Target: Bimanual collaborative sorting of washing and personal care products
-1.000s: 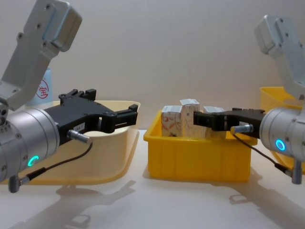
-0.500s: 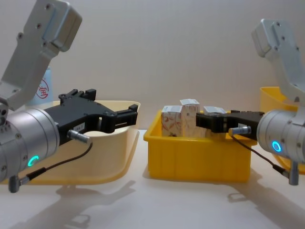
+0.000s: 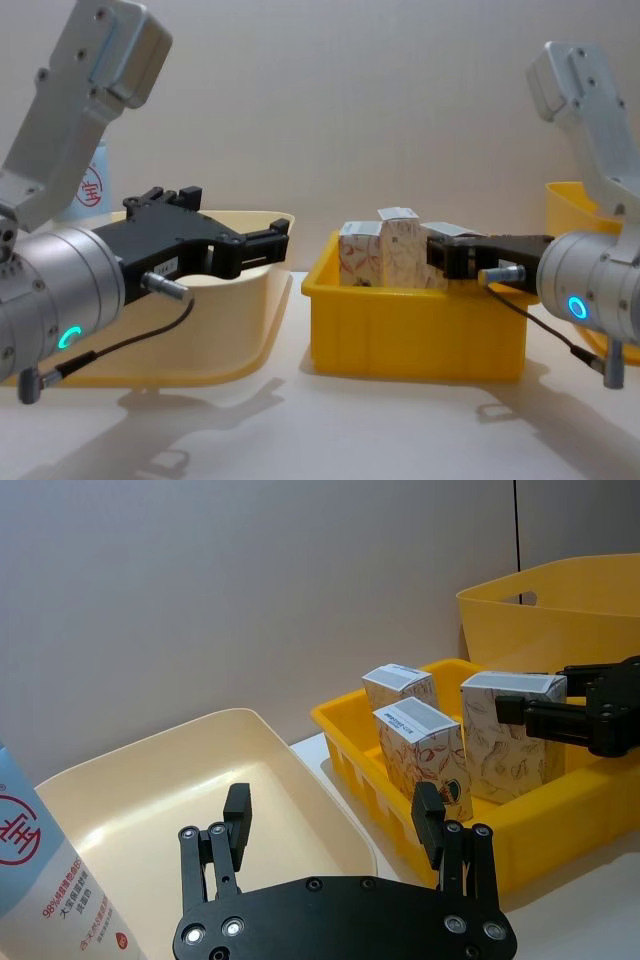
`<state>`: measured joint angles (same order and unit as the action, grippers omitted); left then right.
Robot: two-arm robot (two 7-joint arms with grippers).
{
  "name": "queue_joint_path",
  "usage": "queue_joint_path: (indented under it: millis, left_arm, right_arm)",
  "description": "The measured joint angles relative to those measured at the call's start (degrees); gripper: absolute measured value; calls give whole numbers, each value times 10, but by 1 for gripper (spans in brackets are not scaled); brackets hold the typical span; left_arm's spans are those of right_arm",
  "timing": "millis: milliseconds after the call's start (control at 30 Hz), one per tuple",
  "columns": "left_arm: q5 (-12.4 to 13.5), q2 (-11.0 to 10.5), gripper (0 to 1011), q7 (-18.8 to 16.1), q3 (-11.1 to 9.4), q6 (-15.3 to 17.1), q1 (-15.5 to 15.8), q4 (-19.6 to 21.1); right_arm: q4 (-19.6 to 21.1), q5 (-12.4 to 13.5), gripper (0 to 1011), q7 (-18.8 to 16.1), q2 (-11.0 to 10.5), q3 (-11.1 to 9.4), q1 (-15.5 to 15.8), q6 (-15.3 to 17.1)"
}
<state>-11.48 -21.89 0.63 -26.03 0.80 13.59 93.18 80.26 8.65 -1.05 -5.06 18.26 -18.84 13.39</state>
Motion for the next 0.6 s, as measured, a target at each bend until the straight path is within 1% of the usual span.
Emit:
queue_joint_path:
  millis: [33, 67, 333, 600]
  left_arm:
    - [0, 0, 1000, 0, 0, 0, 0, 0]
    - [0, 0, 1000, 0, 0, 0, 0, 0]
    - [0, 0, 1000, 0, 0, 0, 0, 0]
    - [0, 0, 1000, 0, 0, 0, 0, 0]
  right_arm:
    - [0, 0, 449, 0, 0, 0, 0, 0]
    - [0, 0, 445, 0, 0, 0, 0, 0]
    - [0, -1, 445, 0, 0, -2, 1, -3]
    - [3, -1, 445, -10, -2, -7, 4, -31]
